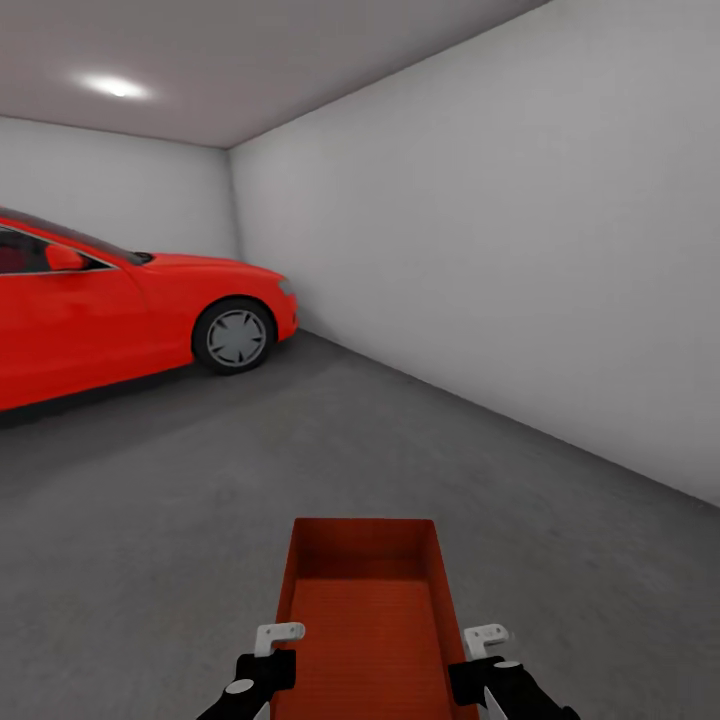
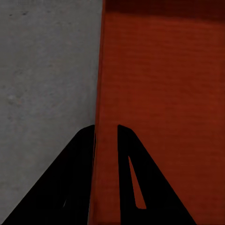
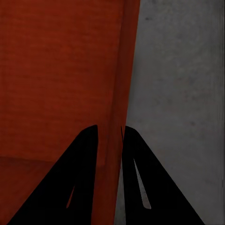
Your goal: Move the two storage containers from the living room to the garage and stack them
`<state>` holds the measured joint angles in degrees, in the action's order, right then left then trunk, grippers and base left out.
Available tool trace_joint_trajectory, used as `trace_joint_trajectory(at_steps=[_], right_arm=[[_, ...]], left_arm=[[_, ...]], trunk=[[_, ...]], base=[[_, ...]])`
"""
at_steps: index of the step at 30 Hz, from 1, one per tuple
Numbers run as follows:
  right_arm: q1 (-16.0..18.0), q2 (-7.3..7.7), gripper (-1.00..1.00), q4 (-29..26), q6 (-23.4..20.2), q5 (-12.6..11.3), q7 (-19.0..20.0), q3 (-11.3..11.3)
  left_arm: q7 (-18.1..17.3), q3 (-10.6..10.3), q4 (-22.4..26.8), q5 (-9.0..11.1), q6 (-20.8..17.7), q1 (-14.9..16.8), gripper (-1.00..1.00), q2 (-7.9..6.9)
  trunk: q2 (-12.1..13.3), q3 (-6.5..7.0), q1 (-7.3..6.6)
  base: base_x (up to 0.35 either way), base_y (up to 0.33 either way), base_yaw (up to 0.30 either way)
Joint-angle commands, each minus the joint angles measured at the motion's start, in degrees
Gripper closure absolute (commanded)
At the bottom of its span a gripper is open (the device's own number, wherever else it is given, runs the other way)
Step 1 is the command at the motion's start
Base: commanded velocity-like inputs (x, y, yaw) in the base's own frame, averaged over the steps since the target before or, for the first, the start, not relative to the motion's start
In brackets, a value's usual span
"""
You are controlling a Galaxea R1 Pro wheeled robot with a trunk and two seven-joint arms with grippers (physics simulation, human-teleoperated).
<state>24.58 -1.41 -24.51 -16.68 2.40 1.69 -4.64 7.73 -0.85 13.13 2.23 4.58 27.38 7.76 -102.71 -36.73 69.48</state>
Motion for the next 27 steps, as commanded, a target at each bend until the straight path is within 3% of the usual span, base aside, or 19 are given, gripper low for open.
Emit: trace_joint_trajectory(at_steps=[1, 27], right_arm=[[0.03, 0.61, 1.0, 0.06, -0.37, -0.82, 0.51, -0.19], [0.03, 0.61, 1.0, 0.07, -0.37, -0.82, 0.51, -0.22]], left_arm=[[0.18, -0.2, 0.23, -0.11, 0.17, 0.04, 1.0, -2.4], [0.18, -0.2, 0.21, -0.12, 0.17, 0.04, 1.0, -2.4]], trunk=[[-0.03, -0.05, 0.01], [-0.03, -0.05, 0.01]], base=[[0.148, 0.0, -0.285], [0.205, 0.0, -0.285]])
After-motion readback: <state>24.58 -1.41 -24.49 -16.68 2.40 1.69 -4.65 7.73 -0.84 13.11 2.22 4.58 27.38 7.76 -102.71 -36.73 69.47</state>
